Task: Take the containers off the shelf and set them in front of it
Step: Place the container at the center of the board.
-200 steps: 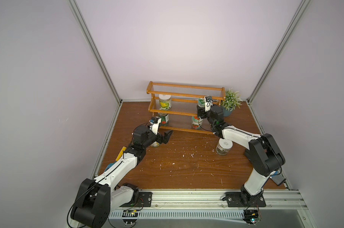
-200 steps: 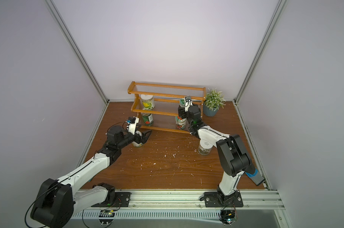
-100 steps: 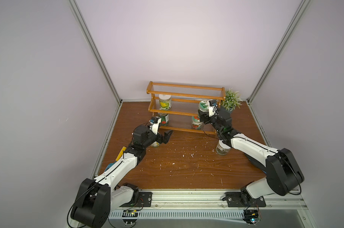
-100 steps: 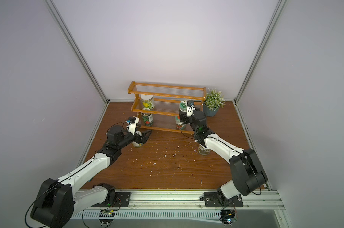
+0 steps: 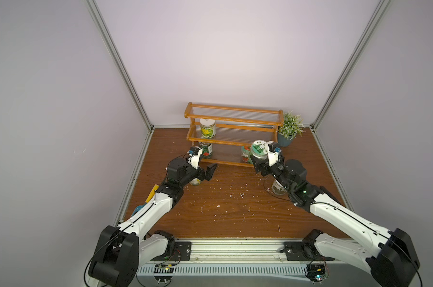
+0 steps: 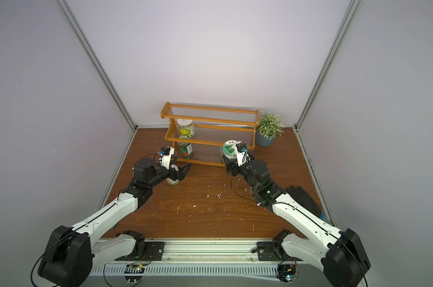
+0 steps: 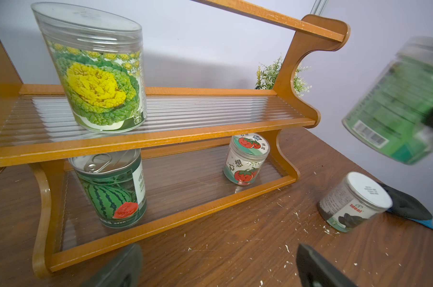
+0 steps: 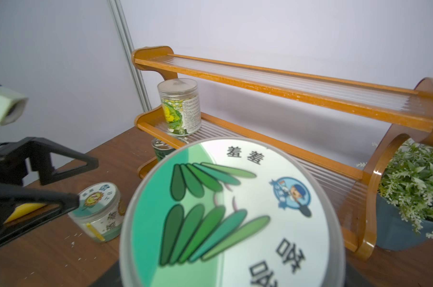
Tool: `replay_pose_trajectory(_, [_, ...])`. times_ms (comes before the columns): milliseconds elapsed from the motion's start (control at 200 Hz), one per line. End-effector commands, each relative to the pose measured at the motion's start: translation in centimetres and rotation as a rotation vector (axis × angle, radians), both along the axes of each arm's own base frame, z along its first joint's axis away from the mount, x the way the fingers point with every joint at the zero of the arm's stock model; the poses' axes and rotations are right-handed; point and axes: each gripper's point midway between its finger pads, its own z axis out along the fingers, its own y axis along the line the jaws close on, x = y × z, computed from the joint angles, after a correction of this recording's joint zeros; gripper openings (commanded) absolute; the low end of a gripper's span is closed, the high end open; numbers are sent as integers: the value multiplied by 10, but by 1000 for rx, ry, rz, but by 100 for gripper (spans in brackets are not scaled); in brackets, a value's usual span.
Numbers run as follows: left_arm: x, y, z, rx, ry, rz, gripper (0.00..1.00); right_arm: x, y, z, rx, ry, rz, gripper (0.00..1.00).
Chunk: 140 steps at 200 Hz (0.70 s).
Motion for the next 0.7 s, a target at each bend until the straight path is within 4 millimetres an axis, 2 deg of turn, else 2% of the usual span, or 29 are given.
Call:
replay_pose_trajectory(0, [1,3,15,-23,-44,4,100,-18,-16,9,68,-2,-35,43])
replay_pose_trajectory(335, [1,2,15,-29,-46,-1,100,-71,-20,-56,60,147,-1,43])
replay_pose_trajectory(490, [0,1,15,-28,-44,-7,100,-85,-34,-83,56,185,-62,42])
replay_pose_trajectory(696, [0,0,15,-31,-43,-9,100,-94,-53,-113,68,231,-167,42])
